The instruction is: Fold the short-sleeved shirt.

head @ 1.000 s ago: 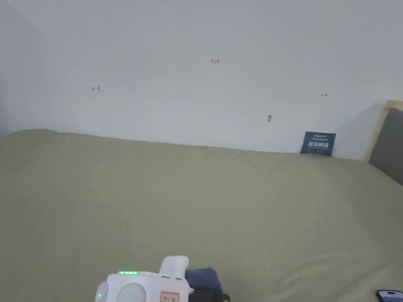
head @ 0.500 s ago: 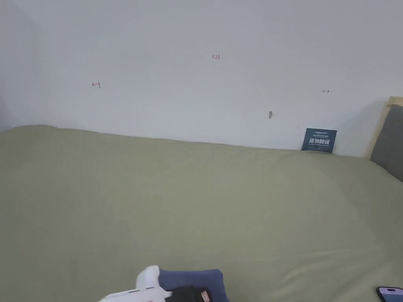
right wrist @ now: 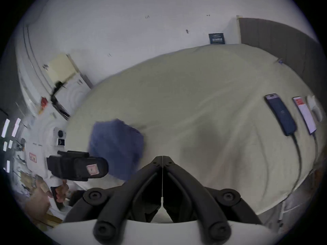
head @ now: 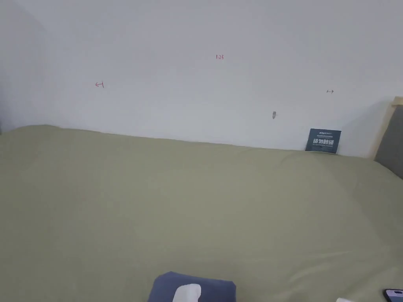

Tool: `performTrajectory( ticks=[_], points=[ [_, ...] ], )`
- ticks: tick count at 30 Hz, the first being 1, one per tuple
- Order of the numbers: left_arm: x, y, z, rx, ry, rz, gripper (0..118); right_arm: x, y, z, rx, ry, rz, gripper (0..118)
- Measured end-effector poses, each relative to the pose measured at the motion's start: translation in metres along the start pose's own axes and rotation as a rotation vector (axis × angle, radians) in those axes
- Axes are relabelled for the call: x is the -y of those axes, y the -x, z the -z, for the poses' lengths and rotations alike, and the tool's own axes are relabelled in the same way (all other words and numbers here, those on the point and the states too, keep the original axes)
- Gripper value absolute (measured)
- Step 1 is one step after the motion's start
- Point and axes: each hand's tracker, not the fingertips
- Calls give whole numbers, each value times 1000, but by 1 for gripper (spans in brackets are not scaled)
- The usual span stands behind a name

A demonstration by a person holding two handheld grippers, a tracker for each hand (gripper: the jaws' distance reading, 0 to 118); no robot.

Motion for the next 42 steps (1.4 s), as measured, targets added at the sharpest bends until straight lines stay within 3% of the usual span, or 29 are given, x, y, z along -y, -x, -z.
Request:
performTrajectory(
  ticks=[2,4,6,9,11,14,16,18,19,20,22,23,24,26,27,31,36,38,39,40,41,42],
  points=[
    [-11,-11,-37,-8,-70,128,11,-9,14,1,-72,-17,1,0],
    [-12,-6,-83,-44,-135,147,11,-18,31,4,-134,-5,-36,0],
    [-6,7,-127,-119,-184,95,11,-31,53,15,-219,26,-68,0],
    [18,27,-170,-205,-292,-78,11,-47,77,48,-323,146,-47,0],
    [35,38,-179,-187,-373,-140,11,-57,94,84,-301,286,-79,0],
    [57,49,-178,-133,-433,-235,11,-62,117,127,-191,424,-220,0],
    [65,57,-175,-130,-418,-271,11,-58,110,154,-192,485,-191,0],
    [68,66,-173,-143,-377,-283,11,-43,90,182,-44,565,-121,0],
    [67,69,-174,-160,-329,-283,11,-33,80,192,-16,574,-106,0],
    [64,72,-175,-193,-294,-264,11,-28,70,190,-129,512,-75,0],
    [56,79,-177,-226,-246,-214,13,-30,62,180,-164,492,-25,0],
    [53,85,-177,-213,-221,-205,23,-30,61,179,-161,493,-36,0],
    [49,90,-173,-173,-196,-215,41,-30,60,179,-163,495,-45,0],
    [41,99,-161,-96,-143,-252,104,-31,62,180,-170,494,-44,0],
    [35,103,-153,-79,-115,-258,115,-31,62,180,-174,494,-41,0],
    [19,120,-116,5,-54,-220,115,-28,56,178,-199,476,-32,0],
    [37,151,-63,82,47,-413,114,-21,48,173,-243,433,-11,0],
    [48,152,-35,260,-120,-361,114,-17,45,171,-256,408,-14,0],
    [47,152,-38,224,-79,-382,112,-16,44,170,-256,401,-5,0],
    [46,153,-41,199,-62,-383,107,-15,44,169,-257,396,3,0],
    [49,149,-43,171,-78,-387,86,-14,43,167,-259,388,10,0],
    [51,147,-50,75,-99,-407,55,-13,43,167,-258,381,13,0]
  ],
)
